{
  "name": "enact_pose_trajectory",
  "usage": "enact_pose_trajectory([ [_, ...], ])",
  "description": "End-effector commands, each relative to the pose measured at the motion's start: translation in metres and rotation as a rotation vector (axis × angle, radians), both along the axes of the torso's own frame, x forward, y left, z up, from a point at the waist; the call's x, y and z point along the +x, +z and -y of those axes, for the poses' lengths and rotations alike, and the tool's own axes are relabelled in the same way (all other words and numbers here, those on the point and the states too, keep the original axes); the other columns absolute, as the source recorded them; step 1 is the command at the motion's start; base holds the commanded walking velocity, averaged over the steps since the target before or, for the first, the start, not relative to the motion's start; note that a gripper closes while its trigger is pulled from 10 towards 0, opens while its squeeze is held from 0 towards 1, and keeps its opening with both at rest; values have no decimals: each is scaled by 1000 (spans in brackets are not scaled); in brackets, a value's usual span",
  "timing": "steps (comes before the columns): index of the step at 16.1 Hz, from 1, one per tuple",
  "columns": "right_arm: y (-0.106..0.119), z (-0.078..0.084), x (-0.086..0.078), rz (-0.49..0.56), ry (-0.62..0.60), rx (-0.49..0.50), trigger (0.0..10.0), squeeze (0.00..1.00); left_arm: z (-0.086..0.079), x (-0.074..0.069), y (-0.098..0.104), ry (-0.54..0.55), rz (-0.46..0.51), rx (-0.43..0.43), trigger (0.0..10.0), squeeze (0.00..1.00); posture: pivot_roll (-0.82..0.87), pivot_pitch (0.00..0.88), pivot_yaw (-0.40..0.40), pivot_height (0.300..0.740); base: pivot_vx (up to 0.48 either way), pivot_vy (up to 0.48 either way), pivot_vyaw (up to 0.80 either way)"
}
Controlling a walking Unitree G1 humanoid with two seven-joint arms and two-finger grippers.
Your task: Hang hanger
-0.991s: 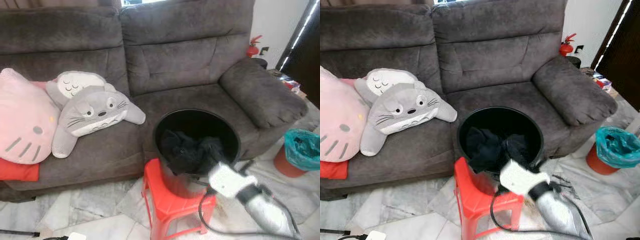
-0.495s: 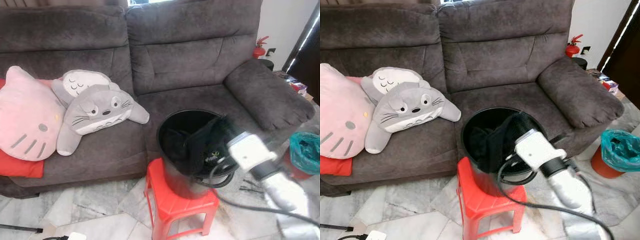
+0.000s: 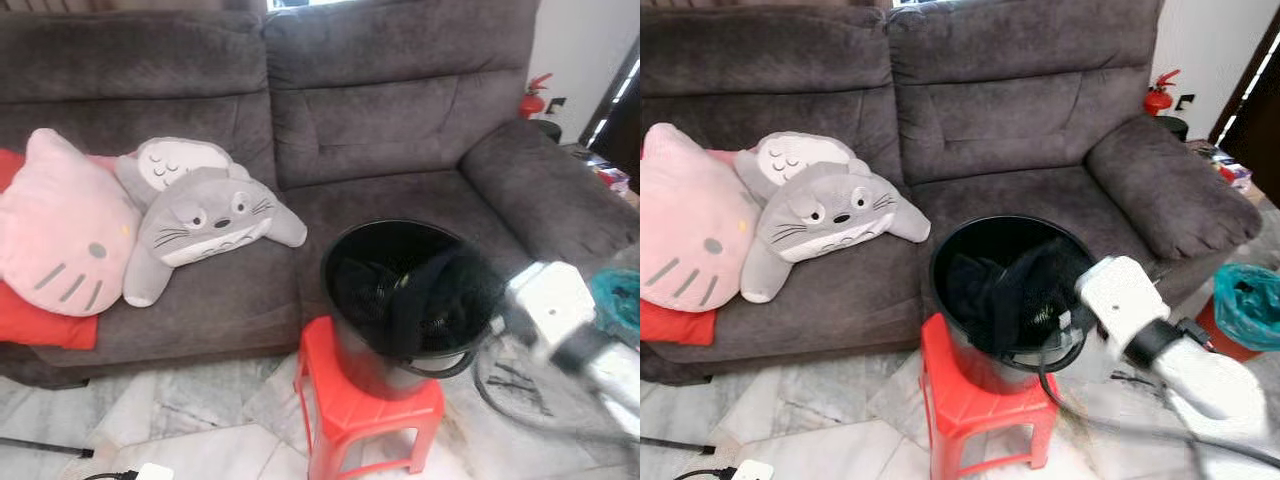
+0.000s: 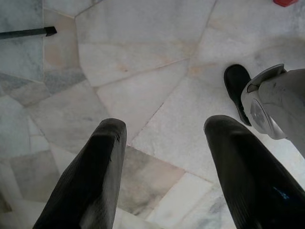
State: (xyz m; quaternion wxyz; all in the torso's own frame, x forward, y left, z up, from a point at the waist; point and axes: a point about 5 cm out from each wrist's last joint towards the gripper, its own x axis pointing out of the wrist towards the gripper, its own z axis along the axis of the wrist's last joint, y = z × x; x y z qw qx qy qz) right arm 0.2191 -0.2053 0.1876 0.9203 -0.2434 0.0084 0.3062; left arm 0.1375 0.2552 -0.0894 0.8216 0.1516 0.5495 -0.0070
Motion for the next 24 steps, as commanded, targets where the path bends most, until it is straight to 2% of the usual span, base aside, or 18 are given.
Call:
enact_pose_trajectory([
  [1,2,-13,-10,-77,129,2,0,0,-2,-2,0,-1,-13,9,10000,0,-235,0,36,740,0,0,0],
  [2,-3,-16,-16,-146,191,-36,0,0,-2,-2,0,0,-12,9,10000,0,-235,0,36,740,0,0,0],
  [4,-11,-20,-18,-199,228,-53,0,0,-2,-3,0,1,-12,9,10000,0,-234,0,36,740,0,0,0],
  [6,-25,-15,-7,-207,166,-148,0,0,-2,-3,0,2,-12,9,10000,0,-226,0,37,740,0,0,0],
  [7,-37,-6,6,-187,72,-197,0,0,-2,-3,0,1,-12,9,10000,0,-226,0,37,740,0,0,0],
  [9,-49,2,16,-169,-8,-232,0,0,-2,-3,-1,1,-12,10,10000,0,-217,0,33,740,0,0,0],
  [14,-68,-1,24,-183,-38,-236,0,0,-3,-4,0,4,-10,12,10000,0,-211,0,33,740,0,0,0],
  [16,-73,-10,33,-112,-60,-205,0,0,-3,-4,0,6,-8,18,10000,0,-204,0,32,740,0,0,0],
  [19,-63,-11,46,4,-123,-166,0,0,-4,-4,0,8,-6,21,10000,0,-203,0,34,740,0,0,0],
  [20,-63,-11,46,4,-123,-166,0,0,-4,-4,0,8,-6,21,10000,0,-203,0,34,740,0,0,0],
  [21,-60,-19,46,12,-87,-118,0,0,-3,-4,0,8,-7,20,10000,0,-205,0,33,740,0,0,0],
  [24,-66,-33,41,-19,-4,-99,0,0,-2,-4,-1,5,-9,13,10000,0,-202,0,30,740,0,0,0],
])
